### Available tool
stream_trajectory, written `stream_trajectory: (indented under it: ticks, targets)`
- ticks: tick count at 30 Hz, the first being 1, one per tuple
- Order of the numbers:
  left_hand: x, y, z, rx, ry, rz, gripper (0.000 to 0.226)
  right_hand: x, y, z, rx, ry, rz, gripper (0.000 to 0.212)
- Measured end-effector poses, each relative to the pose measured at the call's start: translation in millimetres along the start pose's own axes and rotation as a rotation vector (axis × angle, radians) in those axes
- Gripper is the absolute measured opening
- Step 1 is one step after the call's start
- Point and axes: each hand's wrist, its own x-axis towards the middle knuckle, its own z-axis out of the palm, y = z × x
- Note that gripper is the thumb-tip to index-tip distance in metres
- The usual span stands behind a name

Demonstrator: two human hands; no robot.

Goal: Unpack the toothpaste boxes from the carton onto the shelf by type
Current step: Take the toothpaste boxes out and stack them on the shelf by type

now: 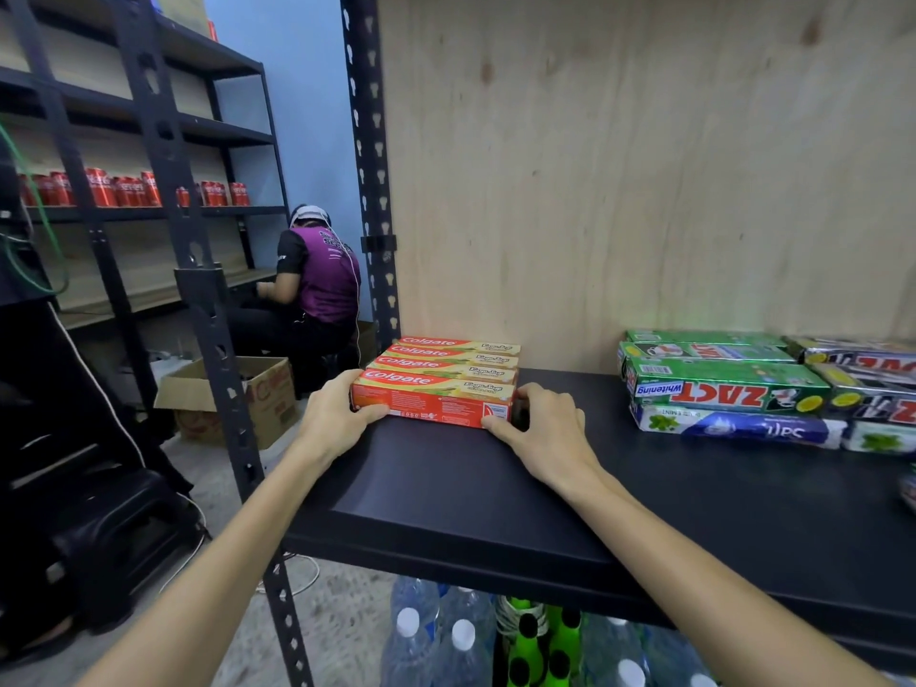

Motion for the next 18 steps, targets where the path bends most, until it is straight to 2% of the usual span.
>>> stream_trajectory:
  ticks: [18]
  targets:
    - [7.2, -4.1, -1.7, -0.065, -0.040, -0.069, 0.058, 2.5, -0.2, -2.1, -0.051, -0.032, -0.018, 0.050]
